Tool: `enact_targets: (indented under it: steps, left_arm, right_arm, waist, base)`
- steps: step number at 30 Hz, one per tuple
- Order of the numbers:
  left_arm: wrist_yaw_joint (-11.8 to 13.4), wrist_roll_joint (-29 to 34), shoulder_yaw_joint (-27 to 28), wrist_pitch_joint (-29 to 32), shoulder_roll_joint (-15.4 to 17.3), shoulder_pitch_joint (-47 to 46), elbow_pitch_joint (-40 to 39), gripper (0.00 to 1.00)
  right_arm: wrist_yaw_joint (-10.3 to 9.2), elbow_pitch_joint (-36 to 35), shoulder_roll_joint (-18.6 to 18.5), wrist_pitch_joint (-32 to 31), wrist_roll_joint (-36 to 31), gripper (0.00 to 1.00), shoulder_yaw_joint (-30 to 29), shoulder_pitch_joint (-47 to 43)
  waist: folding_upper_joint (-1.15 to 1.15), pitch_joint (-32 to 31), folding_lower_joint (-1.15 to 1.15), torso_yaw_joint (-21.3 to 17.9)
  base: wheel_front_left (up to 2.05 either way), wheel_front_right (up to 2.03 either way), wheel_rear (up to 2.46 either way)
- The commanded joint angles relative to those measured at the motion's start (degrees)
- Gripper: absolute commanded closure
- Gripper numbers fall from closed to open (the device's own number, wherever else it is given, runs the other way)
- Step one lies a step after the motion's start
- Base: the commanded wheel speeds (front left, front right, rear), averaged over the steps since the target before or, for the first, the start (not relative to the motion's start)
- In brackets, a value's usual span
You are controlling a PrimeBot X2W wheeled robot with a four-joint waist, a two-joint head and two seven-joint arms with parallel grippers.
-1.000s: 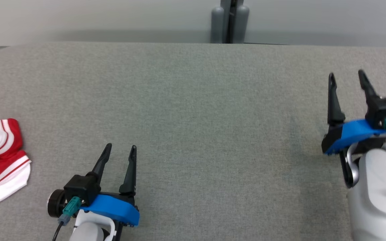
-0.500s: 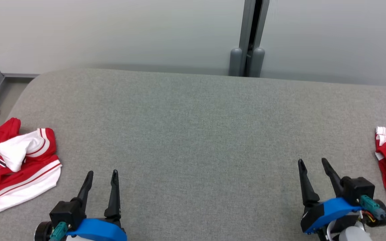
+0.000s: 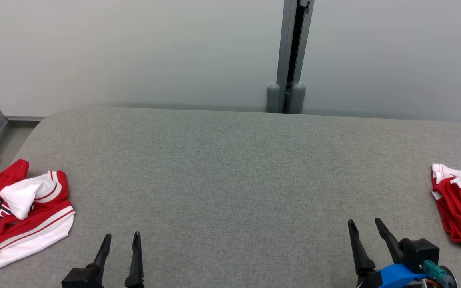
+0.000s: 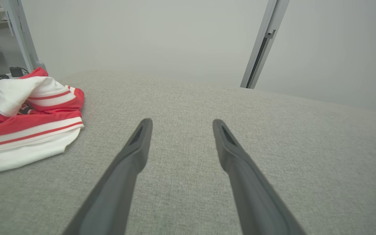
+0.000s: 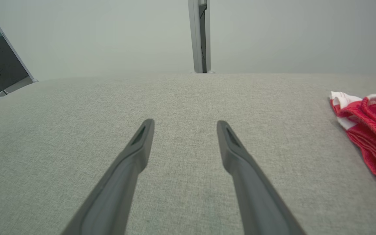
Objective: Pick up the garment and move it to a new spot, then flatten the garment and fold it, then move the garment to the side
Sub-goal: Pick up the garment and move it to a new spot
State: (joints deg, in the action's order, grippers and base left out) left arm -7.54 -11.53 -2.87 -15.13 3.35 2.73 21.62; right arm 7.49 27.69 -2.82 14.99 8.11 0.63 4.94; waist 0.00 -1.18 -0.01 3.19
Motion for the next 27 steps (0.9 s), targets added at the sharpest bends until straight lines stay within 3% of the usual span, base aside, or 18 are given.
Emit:
enact_targets:
  steps: [1,11,19,20,21,27]
  left_arm:
    - [0.1,0.3,-0.3,0.0,0.0,0.4,-0.4,0.00]
    - [0.1,0.1,-0.7,0.0,-0.2,-0.2,-0.1,0.00]
    - [0.1,-0.3,-0.4,0.0,-0.3,-1.6,1.3,0.00]
    - [0.1,-0.5,0.3,0.0,-0.3,-1.9,1.4,0.00]
    - [0.1,-0.5,0.3,0.0,-0.3,-1.9,1.4,0.00]
    - [0.1,-1.0,3.2,0.0,-0.4,-1.6,1.9,0.00]
  right_arm:
    - [0.00,-0.3,-0.2,0.3,0.3,0.00,0.2,-1.2]
    - [0.00,-0.4,-0.2,0.3,-0.1,0.00,0.8,-0.6]
    - [0.00,-0.6,-0.2,0.3,0.3,0.00,2.1,-0.7]
    - [0.00,-0.8,-0.2,0.3,0.5,0.00,2.9,-0.3]
    - [0.00,-0.8,-0.2,0.3,0.5,0.00,2.9,-0.3]
    - [0.00,-0.8,-0.2,0.3,0.3,0.00,5.4,1.3]
  waist:
    - [0.00,0.0,0.01,0.0]
    - [0.00,0.5,0.01,0.9]
    - [0.00,1.6,0.01,8.6]
    - [0.00,2.2,0.01,11.4]
    - [0.00,2.2,0.01,11.4]
    - [0.00,3.9,0.01,20.3]
  base:
    - [0.00,0.00,0.00]
    - [0.00,0.00,0.00]
    - [0.00,0.00,0.00]
    - [0.00,0.00,0.00]
    - [0.00,0.00,0.00]
    - [0.00,0.00,0.00]
